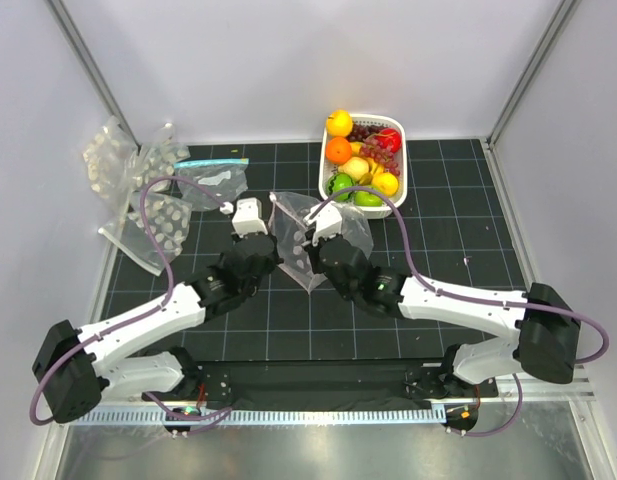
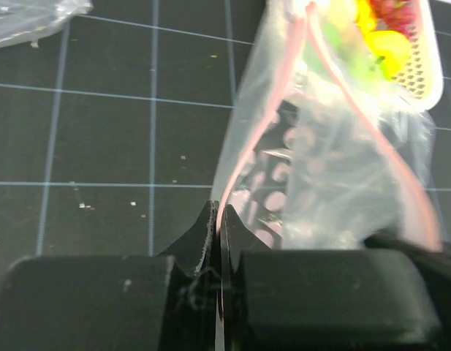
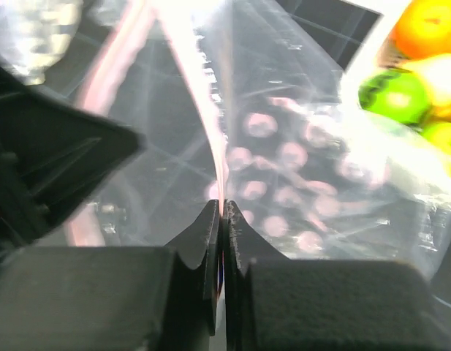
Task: Place the food in the zip-top bag and seal the zipper
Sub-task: Open the zipper of the food storage bag at the center of the board.
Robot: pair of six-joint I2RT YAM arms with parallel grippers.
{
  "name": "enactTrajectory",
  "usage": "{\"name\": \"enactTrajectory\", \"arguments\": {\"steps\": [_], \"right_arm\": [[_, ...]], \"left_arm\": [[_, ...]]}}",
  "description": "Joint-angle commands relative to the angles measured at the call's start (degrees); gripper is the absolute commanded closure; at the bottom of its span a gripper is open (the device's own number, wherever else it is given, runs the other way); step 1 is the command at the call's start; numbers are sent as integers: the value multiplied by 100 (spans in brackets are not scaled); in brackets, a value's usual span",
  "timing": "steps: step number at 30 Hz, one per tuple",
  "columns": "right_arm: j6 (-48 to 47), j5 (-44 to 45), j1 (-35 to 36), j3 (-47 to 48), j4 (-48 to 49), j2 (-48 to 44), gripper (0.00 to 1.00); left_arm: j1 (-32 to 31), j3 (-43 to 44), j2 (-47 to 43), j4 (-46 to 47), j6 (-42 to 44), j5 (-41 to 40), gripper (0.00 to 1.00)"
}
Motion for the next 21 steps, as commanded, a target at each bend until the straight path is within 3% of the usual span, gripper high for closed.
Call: {"name": "enactTrajectory", "arguments": {"steps": [1,4,13,17,21], "right_arm": [[141,1230,19,306,-341,-154,93],[28,2101,19,465,-711,-224,94],[-271,3089,-25,220,-852,-1075,92],[-333,2827,-43,9,-547,-1366,92],[-290,1932,-34,-70,-404,-1314,92]], "left_arm": [[10,342,151,-550,-144,-742,97],[53,325,46,-691,-258,-1059,95],[405,263,167,-761,-434,-867,93],[405,395,344,-779,-338,-595,88],[414,421,257,-516,-21,204,77]]}}
